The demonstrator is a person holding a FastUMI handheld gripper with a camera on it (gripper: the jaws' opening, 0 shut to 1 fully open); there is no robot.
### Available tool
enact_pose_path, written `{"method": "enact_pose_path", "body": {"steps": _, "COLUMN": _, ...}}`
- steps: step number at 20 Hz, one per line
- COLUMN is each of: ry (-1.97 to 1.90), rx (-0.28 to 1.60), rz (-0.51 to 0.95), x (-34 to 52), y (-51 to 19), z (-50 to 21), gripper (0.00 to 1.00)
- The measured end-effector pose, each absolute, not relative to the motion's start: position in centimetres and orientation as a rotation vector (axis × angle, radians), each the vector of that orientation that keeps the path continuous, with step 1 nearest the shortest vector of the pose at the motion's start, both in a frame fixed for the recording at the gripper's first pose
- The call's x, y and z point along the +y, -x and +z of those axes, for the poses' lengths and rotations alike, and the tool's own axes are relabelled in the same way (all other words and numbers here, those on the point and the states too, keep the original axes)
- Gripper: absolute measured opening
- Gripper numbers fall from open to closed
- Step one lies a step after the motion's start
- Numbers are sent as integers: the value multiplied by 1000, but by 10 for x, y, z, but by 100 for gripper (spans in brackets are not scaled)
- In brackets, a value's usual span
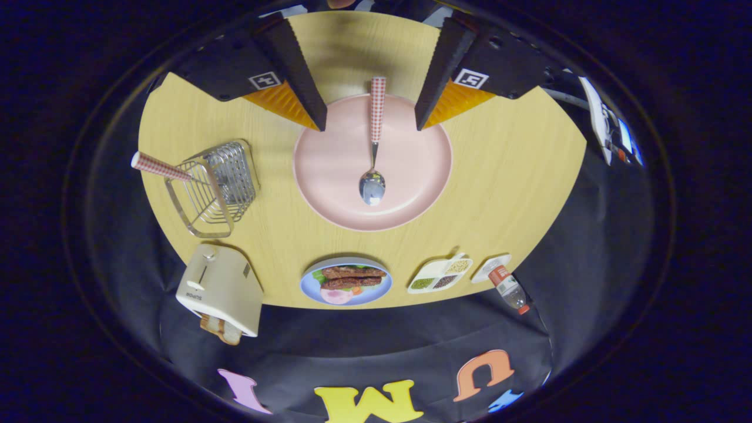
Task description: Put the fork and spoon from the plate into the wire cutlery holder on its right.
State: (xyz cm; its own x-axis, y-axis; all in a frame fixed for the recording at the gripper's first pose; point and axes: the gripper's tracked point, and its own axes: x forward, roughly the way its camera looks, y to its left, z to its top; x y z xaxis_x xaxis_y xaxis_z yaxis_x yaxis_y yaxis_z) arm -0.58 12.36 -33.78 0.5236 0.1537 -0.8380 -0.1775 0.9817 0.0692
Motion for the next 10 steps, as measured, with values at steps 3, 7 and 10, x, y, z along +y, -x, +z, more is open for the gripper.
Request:
{"method": "enact_pose_path", "body": {"steps": 3, "ry": 67, "rx": 1026, "rz": 200, "x": 134, "y": 3, "z": -359, "gripper": 79}}
{"method": "enact_pose_path", "body": {"steps": 7, "ry": 116, "rx": 1069, "rz": 181, "x": 132, "y": 0, "z": -385, "gripper": 65}}
{"method": "enact_pose_path", "body": {"steps": 10, "ry": 132, "rx": 1088, "rz": 177, "x": 131, "y": -3, "z": -391, "gripper": 51}}
